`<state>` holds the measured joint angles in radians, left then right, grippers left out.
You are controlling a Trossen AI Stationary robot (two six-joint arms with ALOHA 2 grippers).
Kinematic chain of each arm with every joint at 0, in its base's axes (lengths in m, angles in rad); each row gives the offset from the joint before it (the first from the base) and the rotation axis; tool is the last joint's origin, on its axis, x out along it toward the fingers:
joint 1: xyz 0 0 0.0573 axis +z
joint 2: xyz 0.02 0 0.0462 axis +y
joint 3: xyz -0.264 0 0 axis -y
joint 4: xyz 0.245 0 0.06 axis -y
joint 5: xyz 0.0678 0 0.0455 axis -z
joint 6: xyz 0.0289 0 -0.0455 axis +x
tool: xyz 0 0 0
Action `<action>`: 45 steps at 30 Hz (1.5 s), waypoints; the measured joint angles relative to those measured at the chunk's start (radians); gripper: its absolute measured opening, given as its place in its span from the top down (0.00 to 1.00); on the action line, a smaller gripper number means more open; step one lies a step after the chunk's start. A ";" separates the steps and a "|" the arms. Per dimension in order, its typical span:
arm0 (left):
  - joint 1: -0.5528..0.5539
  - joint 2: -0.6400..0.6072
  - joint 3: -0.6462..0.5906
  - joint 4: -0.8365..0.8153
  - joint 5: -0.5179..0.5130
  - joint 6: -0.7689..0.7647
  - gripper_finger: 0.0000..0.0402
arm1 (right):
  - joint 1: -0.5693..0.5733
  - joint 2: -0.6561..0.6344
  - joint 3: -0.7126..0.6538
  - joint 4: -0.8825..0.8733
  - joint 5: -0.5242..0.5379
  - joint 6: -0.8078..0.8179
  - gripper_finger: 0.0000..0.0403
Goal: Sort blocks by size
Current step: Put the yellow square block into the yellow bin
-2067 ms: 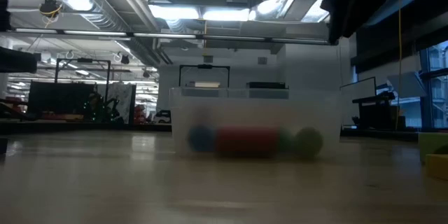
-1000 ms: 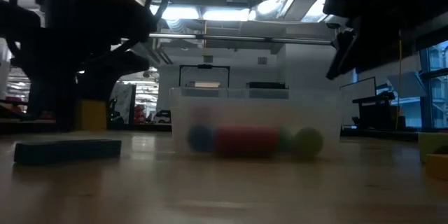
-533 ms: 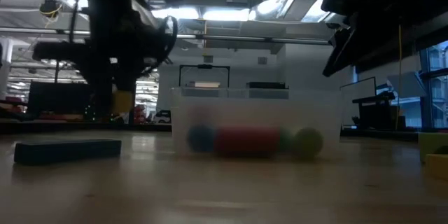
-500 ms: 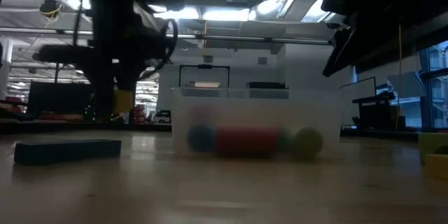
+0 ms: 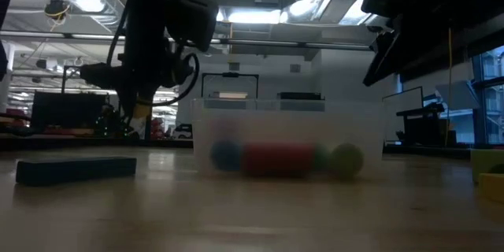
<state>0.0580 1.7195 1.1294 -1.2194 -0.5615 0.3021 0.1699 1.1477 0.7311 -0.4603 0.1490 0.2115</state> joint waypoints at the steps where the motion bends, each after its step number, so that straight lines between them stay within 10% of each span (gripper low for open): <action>1: 0.005 0.000 0.000 0.000 -0.006 0.021 0.69 | 0.000 0.000 0.000 0.000 0.000 0.000 0.42; 19: 0.182 0.000 0.191 0.106 -0.096 0.150 0.68 | 0.000 -0.014 0.004 -0.055 0.054 0.096 0.42; 30: 0.210 0.008 0.253 0.687 0.422 0.011 0.68 | 0.000 -0.025 0.214 -0.456 0.164 0.115 0.42; 45: 0.212 0.127 0.250 0.887 0.443 -0.059 0.60 | -0.001 -0.025 0.274 -0.915 0.236 0.496 0.42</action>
<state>0.2704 1.8464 1.3790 -0.3327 -0.1181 0.2426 0.1688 1.1229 1.0046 -1.3752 0.3845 0.7074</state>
